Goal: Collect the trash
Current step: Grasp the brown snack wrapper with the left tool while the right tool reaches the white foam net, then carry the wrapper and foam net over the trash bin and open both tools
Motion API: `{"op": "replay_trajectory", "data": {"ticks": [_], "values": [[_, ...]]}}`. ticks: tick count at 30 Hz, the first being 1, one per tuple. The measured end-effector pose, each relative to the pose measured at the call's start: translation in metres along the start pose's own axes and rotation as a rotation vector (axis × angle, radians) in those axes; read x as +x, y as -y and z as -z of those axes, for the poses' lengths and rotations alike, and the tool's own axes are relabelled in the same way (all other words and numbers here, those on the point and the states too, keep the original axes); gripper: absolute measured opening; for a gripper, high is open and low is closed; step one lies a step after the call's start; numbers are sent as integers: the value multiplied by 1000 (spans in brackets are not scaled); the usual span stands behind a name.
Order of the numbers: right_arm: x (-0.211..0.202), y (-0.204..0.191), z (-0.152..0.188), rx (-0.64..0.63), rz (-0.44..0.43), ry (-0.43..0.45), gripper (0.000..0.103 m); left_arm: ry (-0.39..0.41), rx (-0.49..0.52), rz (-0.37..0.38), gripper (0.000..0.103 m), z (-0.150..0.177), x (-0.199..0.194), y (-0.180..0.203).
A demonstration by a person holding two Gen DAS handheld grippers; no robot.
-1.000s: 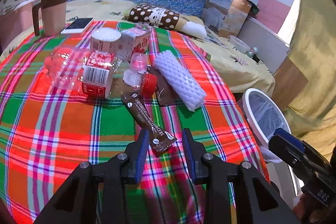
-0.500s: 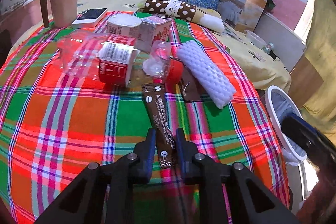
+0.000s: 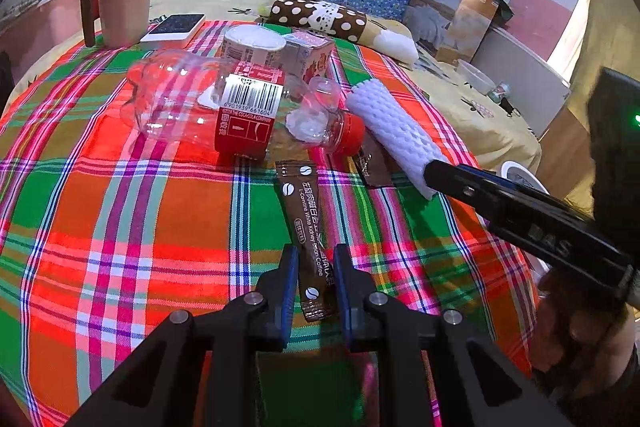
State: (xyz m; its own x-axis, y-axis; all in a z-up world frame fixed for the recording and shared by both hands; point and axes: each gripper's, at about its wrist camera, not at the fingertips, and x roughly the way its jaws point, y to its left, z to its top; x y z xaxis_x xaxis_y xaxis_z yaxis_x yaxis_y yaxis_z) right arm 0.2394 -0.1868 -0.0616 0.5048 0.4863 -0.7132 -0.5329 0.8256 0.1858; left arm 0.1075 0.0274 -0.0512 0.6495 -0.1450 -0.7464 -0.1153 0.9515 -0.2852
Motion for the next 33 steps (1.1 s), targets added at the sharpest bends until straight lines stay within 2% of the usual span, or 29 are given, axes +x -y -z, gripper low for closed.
{"op": "replay_trajectory", "data": {"ticks": [5,11,19,33], "values": [[11,0,-1,9,-7,-39,35,-1,1,13,18,-1,2,-2],[3,-4,2,10,1,-23,21,0,3,11,18,-1,1,-1],[-17,0,11,39,-6,7,19,9,13,10,18,5,-7,7],[-53,11,31,97,32,52,19,42,75,56,18,14,-31,40]]}}
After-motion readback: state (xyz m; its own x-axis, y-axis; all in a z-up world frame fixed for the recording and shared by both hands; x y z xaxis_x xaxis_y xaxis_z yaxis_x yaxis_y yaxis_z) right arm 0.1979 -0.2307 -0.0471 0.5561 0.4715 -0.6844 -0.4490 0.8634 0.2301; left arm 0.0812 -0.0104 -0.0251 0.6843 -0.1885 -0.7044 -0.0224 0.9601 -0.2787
